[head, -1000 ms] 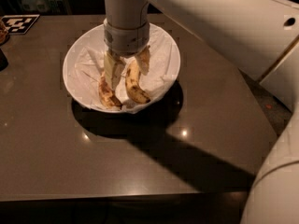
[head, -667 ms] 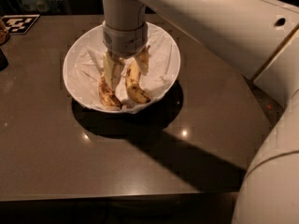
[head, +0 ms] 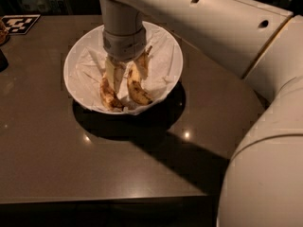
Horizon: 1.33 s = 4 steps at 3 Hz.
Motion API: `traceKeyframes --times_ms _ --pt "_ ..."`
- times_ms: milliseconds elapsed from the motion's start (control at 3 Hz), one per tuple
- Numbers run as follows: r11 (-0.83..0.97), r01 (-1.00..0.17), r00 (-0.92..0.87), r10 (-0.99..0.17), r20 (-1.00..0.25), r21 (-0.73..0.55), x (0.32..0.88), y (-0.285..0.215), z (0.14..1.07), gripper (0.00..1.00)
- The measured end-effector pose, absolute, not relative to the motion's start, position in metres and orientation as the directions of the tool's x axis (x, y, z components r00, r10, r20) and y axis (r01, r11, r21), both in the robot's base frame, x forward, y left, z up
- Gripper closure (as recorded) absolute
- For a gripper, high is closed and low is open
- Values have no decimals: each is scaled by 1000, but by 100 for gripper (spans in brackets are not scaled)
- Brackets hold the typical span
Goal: Pick banana from white bowl
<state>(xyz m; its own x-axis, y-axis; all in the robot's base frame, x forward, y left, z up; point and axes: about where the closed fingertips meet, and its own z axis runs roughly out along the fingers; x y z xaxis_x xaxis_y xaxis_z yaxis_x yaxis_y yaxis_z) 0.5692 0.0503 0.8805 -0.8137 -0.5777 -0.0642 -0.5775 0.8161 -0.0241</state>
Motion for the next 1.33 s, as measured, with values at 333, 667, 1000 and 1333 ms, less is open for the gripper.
traceKeyframes --times_ms 333,667,1000,1333 --pt "822 -569 -821 -569 -47 -28 575 51 872 44" --pt "834 -550 -833 -552 -35 -36 584 47 864 46" --pt "845 -533 -845 -534 -20 -42 592 41 856 49" --pt "847 -531 -847 -531 1 -42 596 40 844 48"
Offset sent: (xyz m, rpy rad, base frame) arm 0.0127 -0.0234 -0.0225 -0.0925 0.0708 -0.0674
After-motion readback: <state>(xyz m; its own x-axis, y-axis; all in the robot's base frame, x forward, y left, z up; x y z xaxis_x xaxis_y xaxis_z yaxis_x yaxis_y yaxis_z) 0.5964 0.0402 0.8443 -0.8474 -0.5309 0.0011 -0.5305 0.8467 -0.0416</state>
